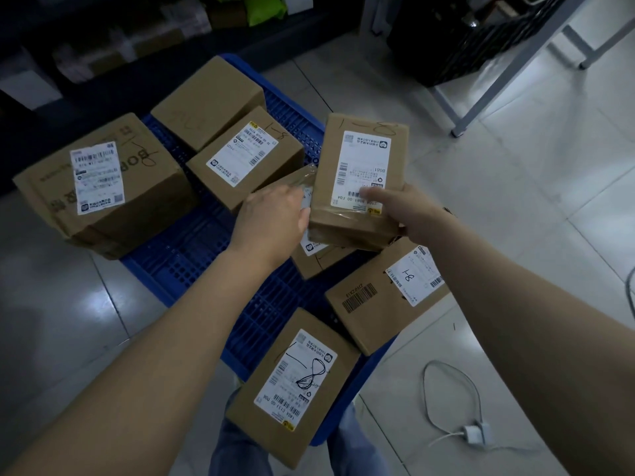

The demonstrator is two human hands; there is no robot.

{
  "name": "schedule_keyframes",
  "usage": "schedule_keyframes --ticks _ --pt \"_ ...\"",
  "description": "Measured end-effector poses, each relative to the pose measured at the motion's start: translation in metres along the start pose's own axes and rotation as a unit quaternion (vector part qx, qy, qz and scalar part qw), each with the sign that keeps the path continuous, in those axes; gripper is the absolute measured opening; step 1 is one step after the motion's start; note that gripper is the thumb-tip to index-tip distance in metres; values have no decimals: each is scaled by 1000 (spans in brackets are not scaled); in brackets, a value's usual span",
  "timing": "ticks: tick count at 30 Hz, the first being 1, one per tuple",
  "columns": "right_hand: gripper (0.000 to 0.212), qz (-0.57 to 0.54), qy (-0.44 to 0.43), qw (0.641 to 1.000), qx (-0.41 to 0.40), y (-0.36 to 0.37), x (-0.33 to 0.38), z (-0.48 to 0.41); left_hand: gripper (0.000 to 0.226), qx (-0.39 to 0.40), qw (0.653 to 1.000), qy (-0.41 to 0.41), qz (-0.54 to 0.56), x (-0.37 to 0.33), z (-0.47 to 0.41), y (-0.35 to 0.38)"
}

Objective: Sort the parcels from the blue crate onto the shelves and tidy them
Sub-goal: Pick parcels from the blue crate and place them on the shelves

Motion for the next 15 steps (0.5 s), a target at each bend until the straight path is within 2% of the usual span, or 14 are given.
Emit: schedule_keyframes --ticks 4,8,11,13,15 --pt "51 -55 23 997 43 7 -14 -9 26 53 999 -6 -9 4 -9 20" --pt "54 -104 27 991 81 15 -19 -11 22 71 997 -16 10 9 -12 28" --pt "77 -138 28 985 98 17 -20 -11 28 83 996 -18 33 11 -12 34" --pt "92 -161 26 982 97 16 -21 -13 24 89 995 -20 51 11 -11 38" --pt "95 -183 23 979 89 12 -24 -16 19 89 993 -30 75 11 -11 39"
Point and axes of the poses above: each hand's wrist, its own z-axis away from the middle knuckle, its own y-axis out of the palm, x = y × z, the point moved 8 cm from there along -z, towards the middle knuckle, and after that the axes turned 1 degree about z, right-handed, at the moved point
